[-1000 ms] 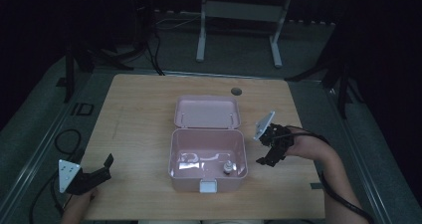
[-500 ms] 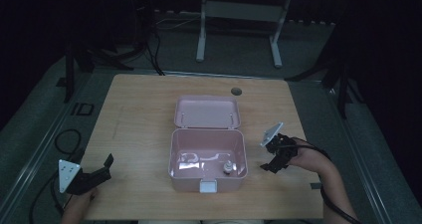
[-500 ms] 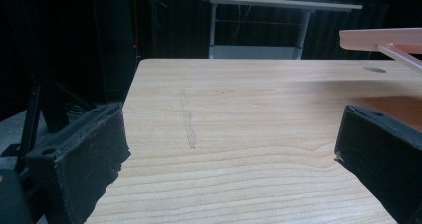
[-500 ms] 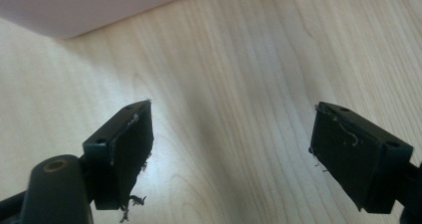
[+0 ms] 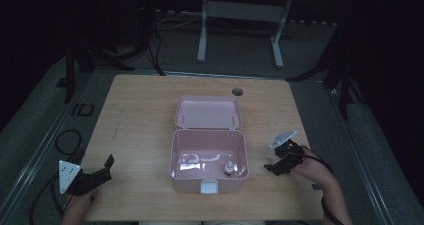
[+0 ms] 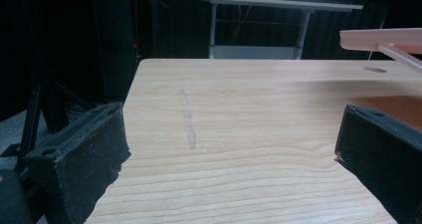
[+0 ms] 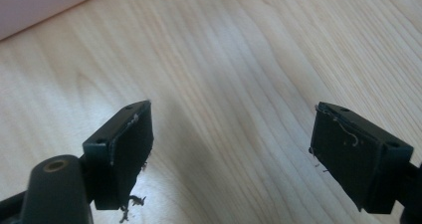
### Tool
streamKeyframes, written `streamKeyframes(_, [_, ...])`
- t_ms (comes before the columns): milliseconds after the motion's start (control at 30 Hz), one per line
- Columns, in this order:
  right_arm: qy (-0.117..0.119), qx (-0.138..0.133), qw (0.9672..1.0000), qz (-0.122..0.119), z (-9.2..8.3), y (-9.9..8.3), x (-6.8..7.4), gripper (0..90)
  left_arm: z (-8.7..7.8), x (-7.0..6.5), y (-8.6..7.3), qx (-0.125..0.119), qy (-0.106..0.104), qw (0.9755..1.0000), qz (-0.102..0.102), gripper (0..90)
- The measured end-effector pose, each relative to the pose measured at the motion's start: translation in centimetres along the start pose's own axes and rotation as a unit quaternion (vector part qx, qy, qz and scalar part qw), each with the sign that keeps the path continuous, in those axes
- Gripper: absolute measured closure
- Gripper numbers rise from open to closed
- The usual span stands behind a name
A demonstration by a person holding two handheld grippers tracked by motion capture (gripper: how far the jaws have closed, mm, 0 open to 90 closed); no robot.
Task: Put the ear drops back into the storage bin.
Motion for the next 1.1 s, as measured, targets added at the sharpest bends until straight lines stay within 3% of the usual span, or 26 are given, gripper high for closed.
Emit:
streamKeyframes(100, [-0.018,-0.008,0.9995,0.025,0.1,-0.4,-0.5,16.7,0.0,0.0,0.0,0.000,0.000,1.0000,0.000,0.4])
streamKeyframes(267, [-0.056,-0.021,0.9957,0.071,0.4,-1.1,-1.2,16.7,0.0,0.0,0.0,0.000,0.001,1.0000,0.001,0.4])
streamKeyframes(533, [-0.095,-0.036,0.9885,0.113,1.0,-2.0,-1.4,13.6,0.0,0.0,0.0,0.000,0.001,1.0000,0.001,0.4])
streamKeyframes(633, [-0.111,-0.052,0.9833,0.135,0.9,-2.1,-1.6,13.6,0.0,0.0,0.0,0.000,0.001,1.0000,0.001,0.4])
streamKeyframes(800, [-0.143,-0.070,0.9718,0.174,0.8,-2.5,-2.2,13.6,0.0,0.0,0.0,0.000,0.001,1.0000,0.001,0.4])
streamKeyframes(967, [-0.164,-0.067,0.9646,0.195,1.3,-3.1,-2.3,13.4,0.0,0.0,0.0,0.000,0.001,1.0000,0.001,0.4])
streamKeyframes(1067, [-0.186,-0.072,0.9574,0.210,1.4,-3.5,-2.4,13.4,0.0,0.0,0.0,0.000,0.001,1.0000,0.001,0.4])
streamKeyframes(1100, [-0.199,-0.076,0.9528,0.216,1.4,-3.5,-2.5,13.4,0.0,0.0,0.0,0.000,0.002,1.0000,0.001,0.4])
Point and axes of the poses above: each handheld gripper's, and its own axes: z roughly forward along the jaws, y roughly out of its top, x roughly to its left, the point moved 7 cm from there along z, roughly forward along the jaws, and after that the axes turned 15 degrees about -y, right-handed, at the moved point
